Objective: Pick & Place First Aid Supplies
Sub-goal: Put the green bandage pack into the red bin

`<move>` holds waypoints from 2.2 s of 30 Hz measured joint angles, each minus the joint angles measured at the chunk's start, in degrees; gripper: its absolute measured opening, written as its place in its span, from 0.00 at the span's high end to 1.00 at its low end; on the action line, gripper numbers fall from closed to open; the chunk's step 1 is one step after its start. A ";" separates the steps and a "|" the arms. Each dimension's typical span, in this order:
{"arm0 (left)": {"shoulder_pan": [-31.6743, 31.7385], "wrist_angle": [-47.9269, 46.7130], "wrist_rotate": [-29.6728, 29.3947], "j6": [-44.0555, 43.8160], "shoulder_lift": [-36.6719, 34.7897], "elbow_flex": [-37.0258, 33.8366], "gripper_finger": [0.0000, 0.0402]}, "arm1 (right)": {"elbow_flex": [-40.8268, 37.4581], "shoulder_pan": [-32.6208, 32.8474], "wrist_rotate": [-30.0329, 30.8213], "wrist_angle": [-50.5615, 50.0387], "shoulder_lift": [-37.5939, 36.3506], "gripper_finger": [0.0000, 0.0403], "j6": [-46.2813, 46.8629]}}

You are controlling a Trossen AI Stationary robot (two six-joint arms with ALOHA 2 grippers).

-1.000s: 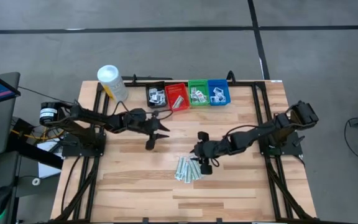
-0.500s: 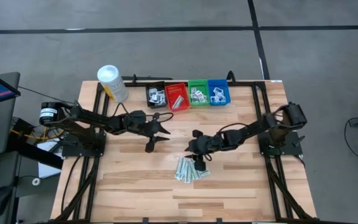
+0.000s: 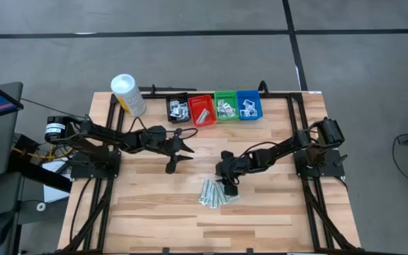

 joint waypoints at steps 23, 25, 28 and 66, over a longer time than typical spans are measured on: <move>0.00 0.36 0.00 0.02 0.02 0.00 0.68 | 0.13 -0.04 -1.14 -5.61 0.00 0.67 -0.02; 0.00 0.36 0.00 0.02 0.02 0.00 0.68 | 0.15 -0.04 -0.30 -6.48 -0.03 0.67 -0.02; 0.00 0.36 0.00 0.02 0.02 0.00 0.68 | 0.27 -0.07 3.83 -8.72 -0.16 0.67 0.00; 0.02 0.82 -0.02 0.06 0.04 0.02 0.68 | -0.32 -8.77 18.15 -16.32 -6.52 1.00 2.35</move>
